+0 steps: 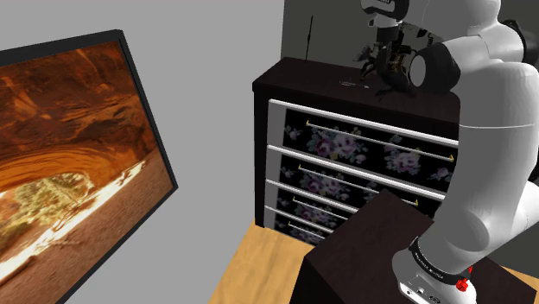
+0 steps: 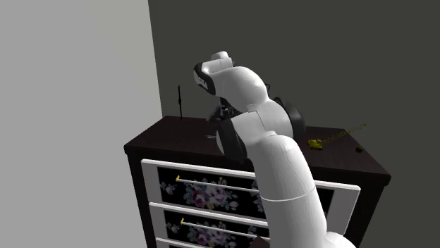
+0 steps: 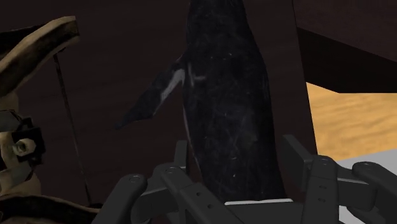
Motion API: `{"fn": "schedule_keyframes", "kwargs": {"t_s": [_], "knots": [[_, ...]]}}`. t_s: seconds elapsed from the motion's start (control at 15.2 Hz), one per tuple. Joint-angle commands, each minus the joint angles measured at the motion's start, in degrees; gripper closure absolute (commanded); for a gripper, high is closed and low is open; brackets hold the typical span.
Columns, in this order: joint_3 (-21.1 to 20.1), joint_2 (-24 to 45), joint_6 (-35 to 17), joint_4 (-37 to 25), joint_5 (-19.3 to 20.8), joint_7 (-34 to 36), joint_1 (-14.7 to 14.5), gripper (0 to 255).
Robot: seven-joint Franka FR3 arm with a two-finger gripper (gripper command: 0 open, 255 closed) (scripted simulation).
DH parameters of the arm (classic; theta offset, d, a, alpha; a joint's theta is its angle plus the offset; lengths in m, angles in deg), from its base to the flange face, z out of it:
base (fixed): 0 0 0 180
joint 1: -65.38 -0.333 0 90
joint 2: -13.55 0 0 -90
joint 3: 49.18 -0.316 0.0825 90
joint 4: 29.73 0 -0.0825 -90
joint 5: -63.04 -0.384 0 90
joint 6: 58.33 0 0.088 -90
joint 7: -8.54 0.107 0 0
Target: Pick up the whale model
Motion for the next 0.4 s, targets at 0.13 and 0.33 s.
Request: {"fn": "schedule_keyframes", "kwargs": {"t_s": [0.13, 0.33], "knots": [[-0.11, 2.32, 4.54, -6.96, -0.91, -0.73, 1.76, 255], [-0.19, 3.23, 6.09, -9.46, -1.26, -0.92, 2.43, 255]]}}
